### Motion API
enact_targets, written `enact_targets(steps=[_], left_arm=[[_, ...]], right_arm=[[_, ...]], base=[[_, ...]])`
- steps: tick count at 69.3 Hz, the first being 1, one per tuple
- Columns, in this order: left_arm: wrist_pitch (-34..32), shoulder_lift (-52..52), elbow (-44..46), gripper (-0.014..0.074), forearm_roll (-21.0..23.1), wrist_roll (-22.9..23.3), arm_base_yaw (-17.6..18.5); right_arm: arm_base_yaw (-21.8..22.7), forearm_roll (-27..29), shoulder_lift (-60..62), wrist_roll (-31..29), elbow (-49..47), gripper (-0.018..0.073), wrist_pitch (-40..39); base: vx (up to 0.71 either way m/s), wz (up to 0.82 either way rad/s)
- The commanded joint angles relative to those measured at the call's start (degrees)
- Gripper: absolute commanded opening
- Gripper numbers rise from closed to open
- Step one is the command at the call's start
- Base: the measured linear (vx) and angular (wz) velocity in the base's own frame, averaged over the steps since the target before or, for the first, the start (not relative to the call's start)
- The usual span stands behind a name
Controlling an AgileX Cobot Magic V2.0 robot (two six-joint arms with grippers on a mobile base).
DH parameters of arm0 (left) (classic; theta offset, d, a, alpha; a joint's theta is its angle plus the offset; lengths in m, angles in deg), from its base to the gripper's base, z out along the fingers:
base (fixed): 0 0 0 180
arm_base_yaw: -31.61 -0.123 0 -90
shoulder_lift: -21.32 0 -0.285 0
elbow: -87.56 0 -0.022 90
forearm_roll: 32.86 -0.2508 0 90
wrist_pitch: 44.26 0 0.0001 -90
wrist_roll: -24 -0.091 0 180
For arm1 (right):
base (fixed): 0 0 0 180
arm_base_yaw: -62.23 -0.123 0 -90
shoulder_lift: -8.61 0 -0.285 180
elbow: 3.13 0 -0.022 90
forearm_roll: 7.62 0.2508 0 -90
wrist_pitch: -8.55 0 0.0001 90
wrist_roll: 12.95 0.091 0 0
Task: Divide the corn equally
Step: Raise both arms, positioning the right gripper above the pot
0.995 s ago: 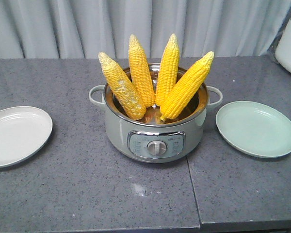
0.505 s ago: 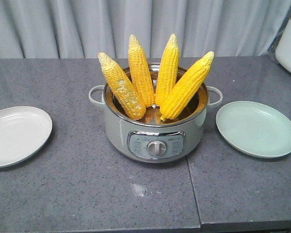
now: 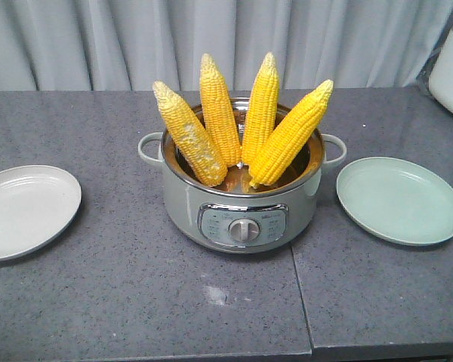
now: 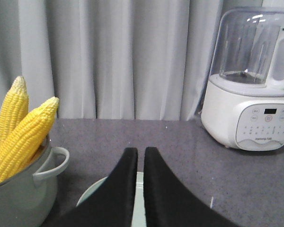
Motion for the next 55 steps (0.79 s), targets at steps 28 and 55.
enact_targets(steps=[28, 55], left_arm=[[16.7, -33.2, 21.9, -0.0009, -0.7, -0.4, 2.0], [15.6, -36.0, 21.9, -0.0009, -0.2, -0.4, 2.0]], right_arm=[[0.4, 8.5, -32.4, -0.8, -19.6, -0.0008, 14.0], [0.4, 7.9, -34.4, -0.8, -19.6, -0.0008, 14.6]], base=[[0.00, 0.00], [0.00, 0.00]])
